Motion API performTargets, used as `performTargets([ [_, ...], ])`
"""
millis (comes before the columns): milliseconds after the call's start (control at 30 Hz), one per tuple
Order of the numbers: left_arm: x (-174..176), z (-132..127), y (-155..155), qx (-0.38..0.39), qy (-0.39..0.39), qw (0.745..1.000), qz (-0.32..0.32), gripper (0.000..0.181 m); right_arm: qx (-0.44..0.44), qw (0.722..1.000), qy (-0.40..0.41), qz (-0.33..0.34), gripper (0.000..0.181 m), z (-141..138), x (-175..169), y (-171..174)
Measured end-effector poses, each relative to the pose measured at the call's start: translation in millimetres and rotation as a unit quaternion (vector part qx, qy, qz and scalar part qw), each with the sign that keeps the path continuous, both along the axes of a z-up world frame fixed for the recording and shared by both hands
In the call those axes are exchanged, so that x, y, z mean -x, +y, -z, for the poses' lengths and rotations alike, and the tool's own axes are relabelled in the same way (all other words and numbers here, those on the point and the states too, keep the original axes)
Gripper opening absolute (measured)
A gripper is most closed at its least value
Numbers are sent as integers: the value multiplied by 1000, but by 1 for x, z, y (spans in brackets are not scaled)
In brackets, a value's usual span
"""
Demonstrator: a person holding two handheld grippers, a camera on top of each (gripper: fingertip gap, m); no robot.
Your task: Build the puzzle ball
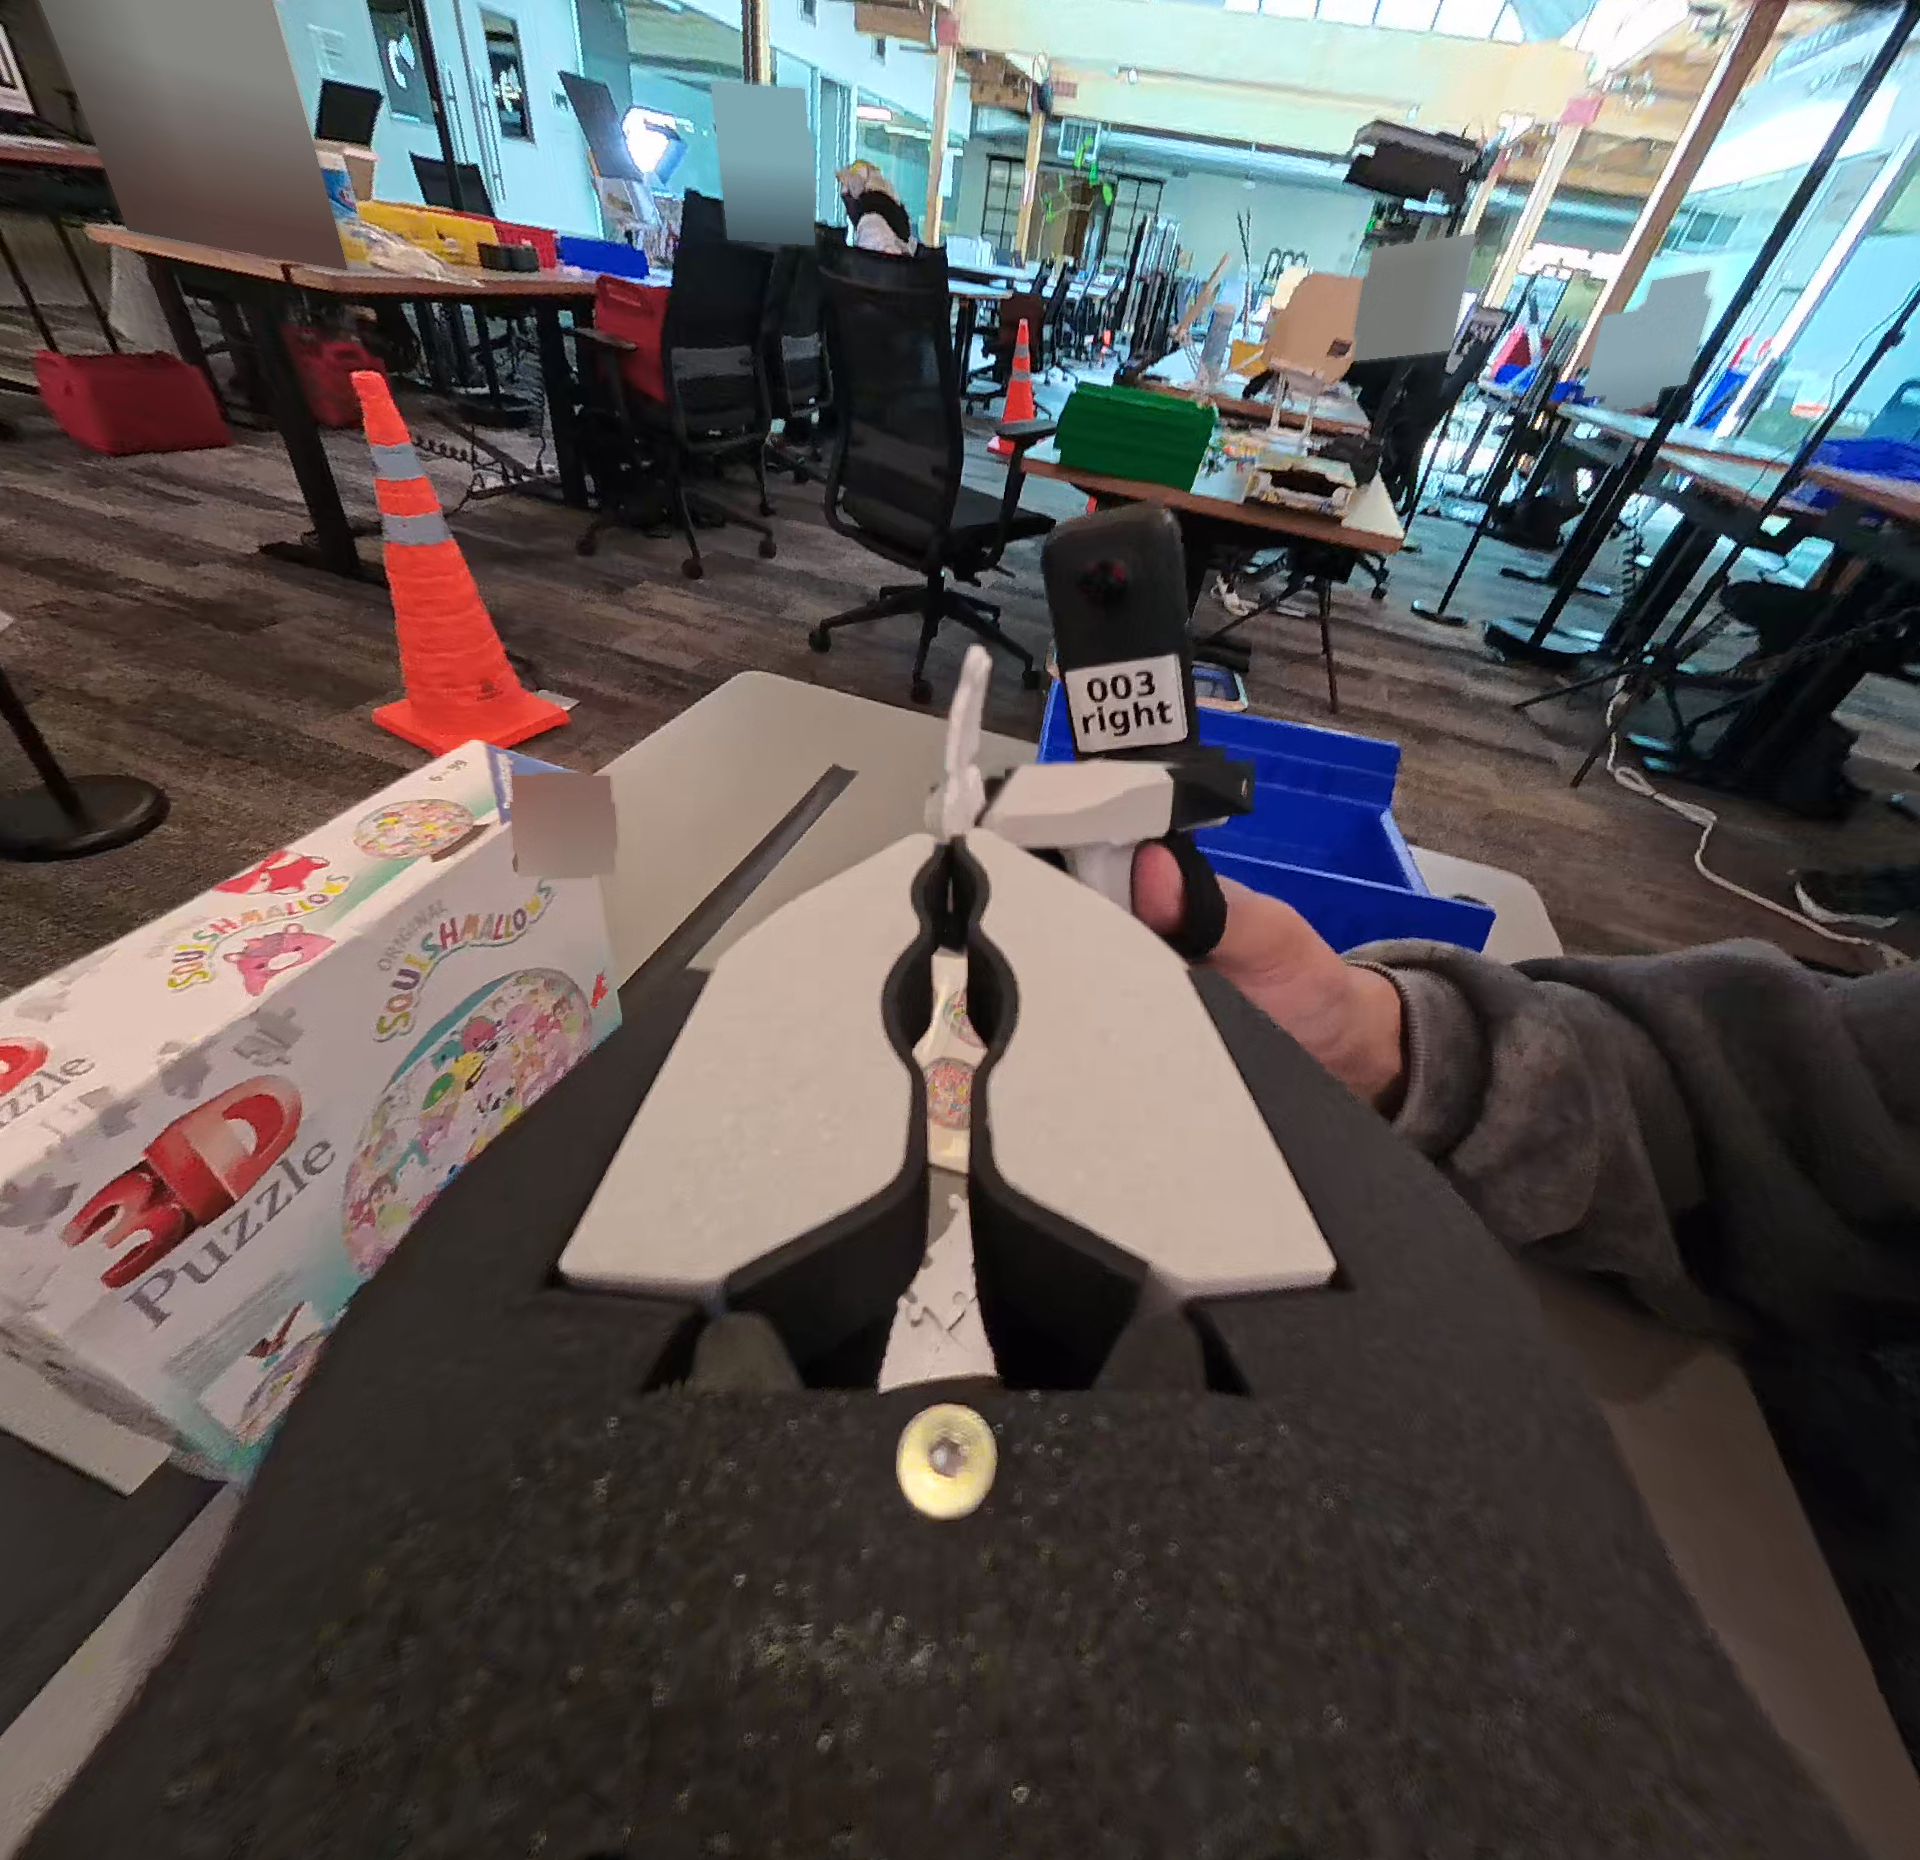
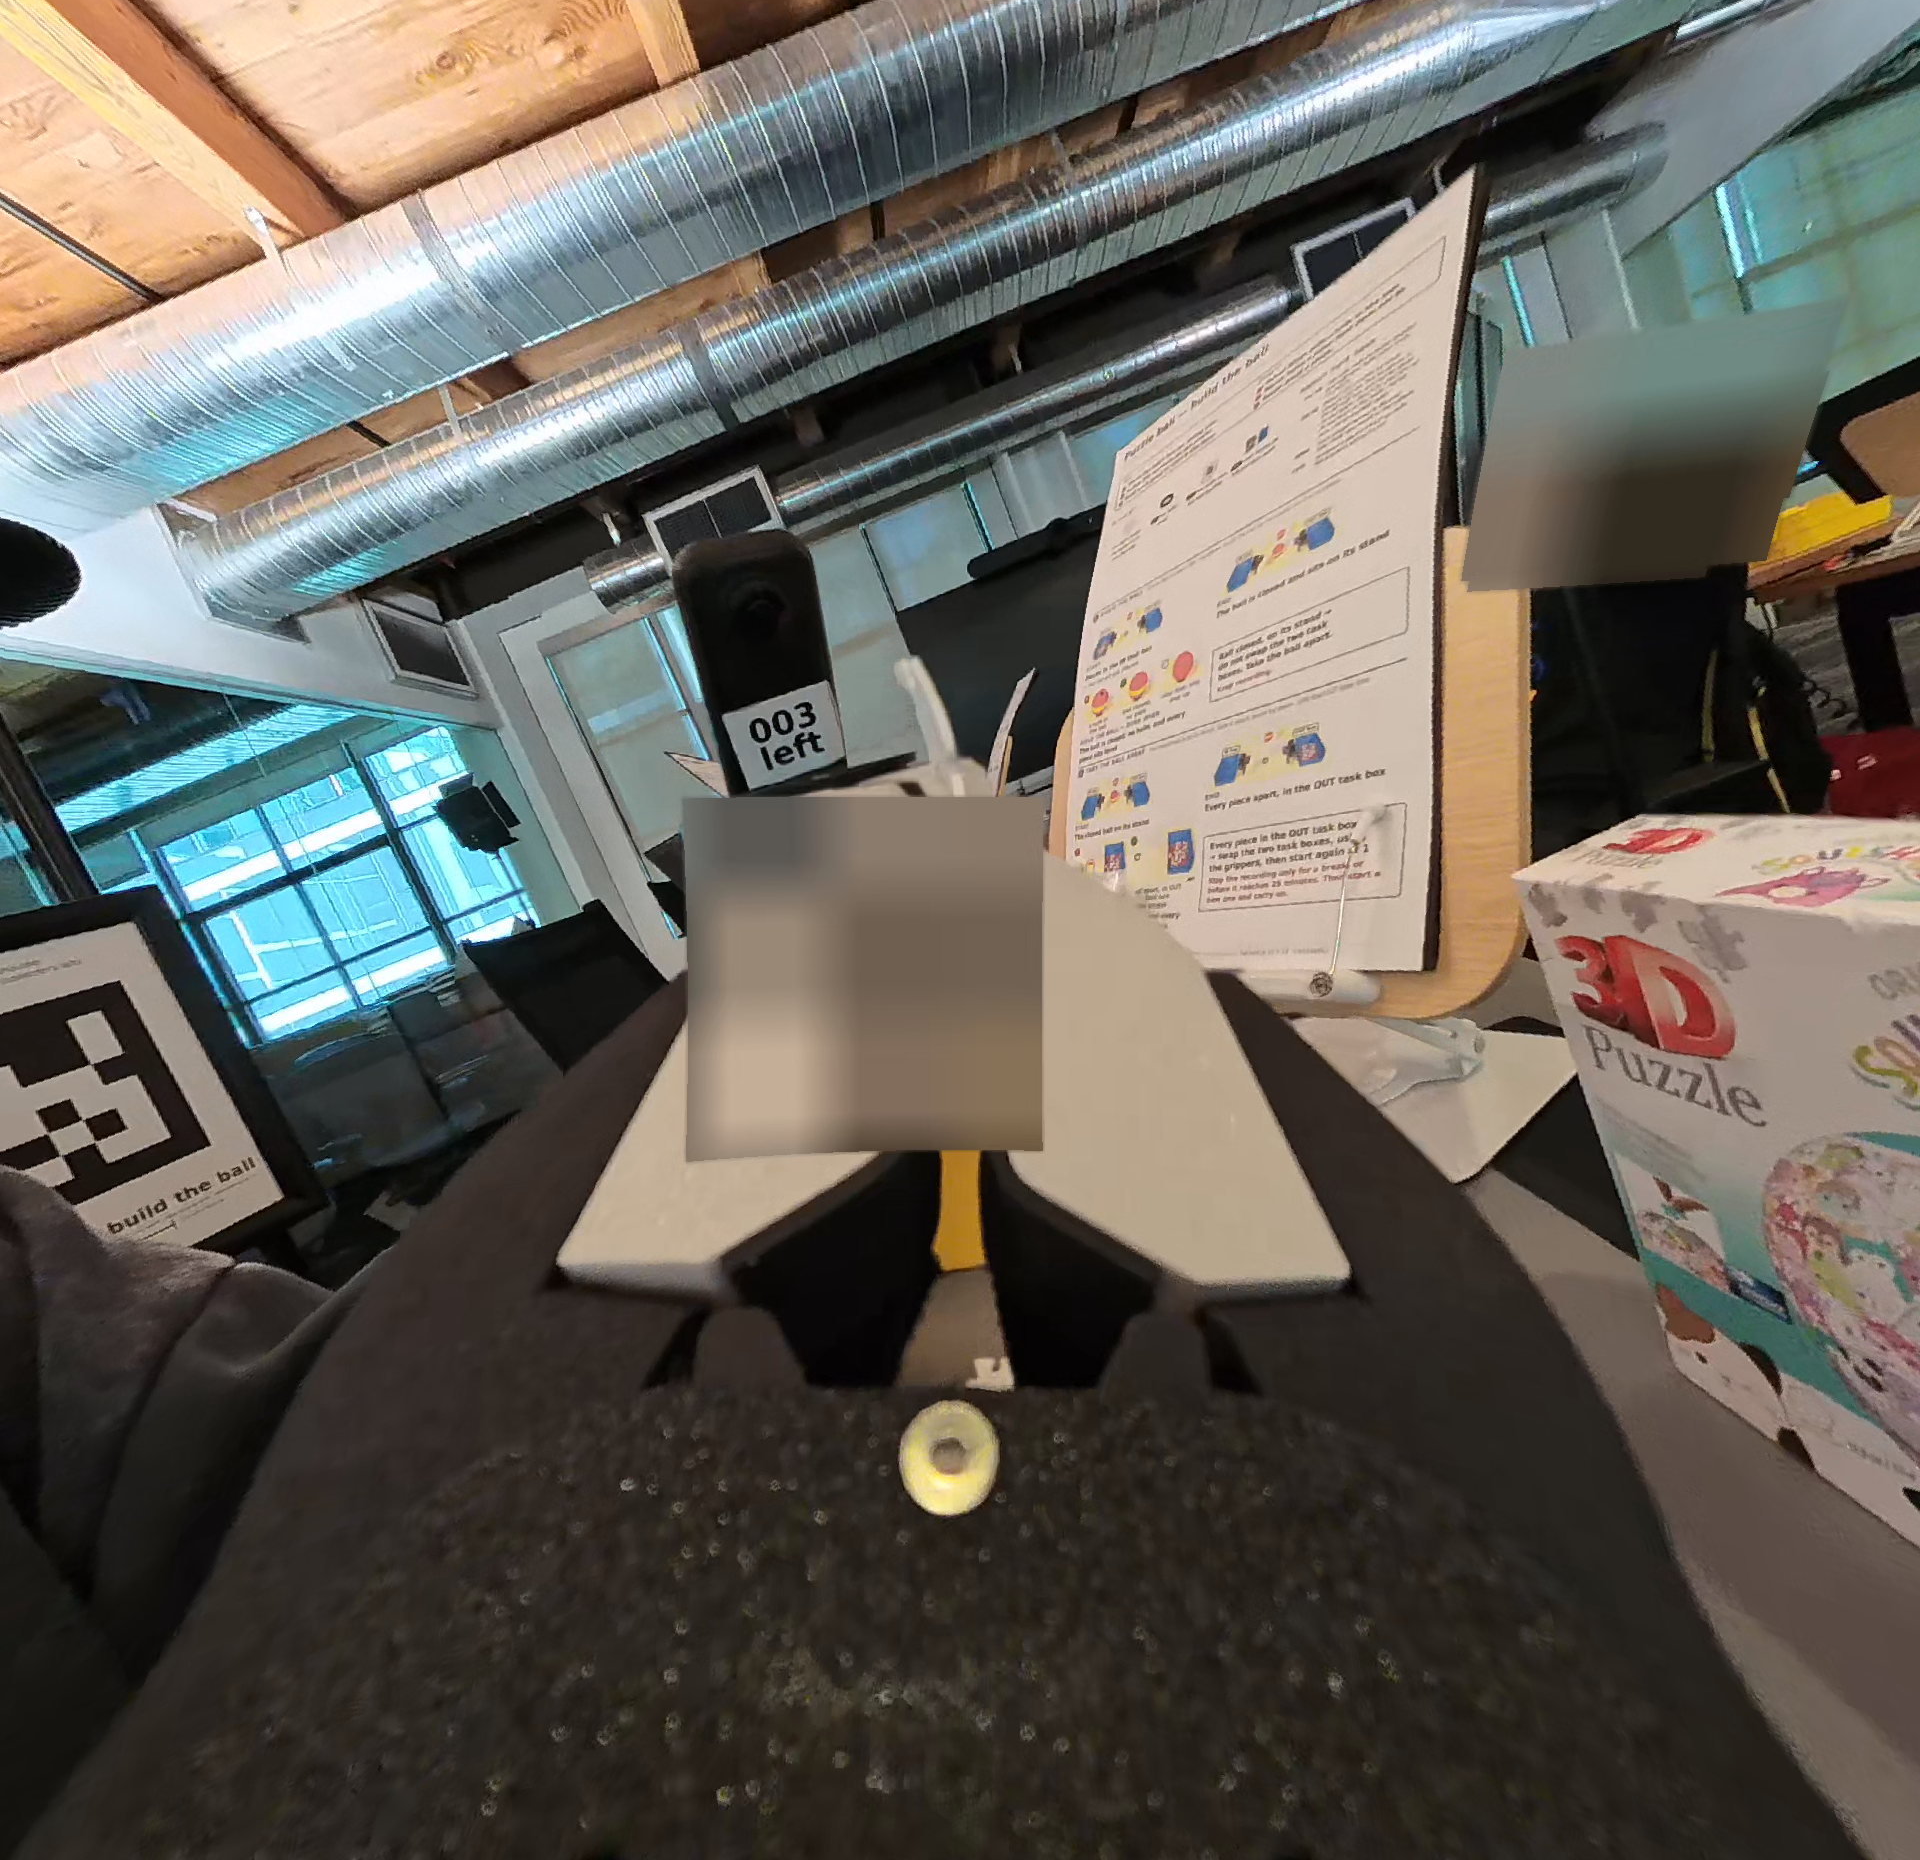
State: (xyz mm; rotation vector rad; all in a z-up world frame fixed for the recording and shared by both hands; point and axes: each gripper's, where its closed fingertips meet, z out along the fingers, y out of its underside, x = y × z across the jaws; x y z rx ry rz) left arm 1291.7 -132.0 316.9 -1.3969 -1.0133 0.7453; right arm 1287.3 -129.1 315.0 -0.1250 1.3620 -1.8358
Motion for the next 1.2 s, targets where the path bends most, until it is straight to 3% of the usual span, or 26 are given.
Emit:
performTargets([
  [300,-5,0,3,23,-2,1000,13,4,-32,999,20,-10,2,9,-4,-3],
  [433,1,10,1,59,-17,998,-10,8,-51,998,24,-15,2,10,-5,-4],
  [600,2,13,-2,40,-26,999,-4,1,-67,997,36,-24,2,13,-7,-5],
  [700,4,13,-5,42,-25,999,-15,13,-79,995,54,-18,2,18,-4,-7],
  [833,5,17,-5,46,-34,998,-14,13,-93,994,50,-37,2,21,-5,-6],
  [1033,3,22,-2,11,-67,998,12,2,-108,991,59,-54,3,27,-11,-9],
  [1200,6,36,-10,-25,-114,993,3,2,-90,983,160,-10,12,26,0,-2],
])
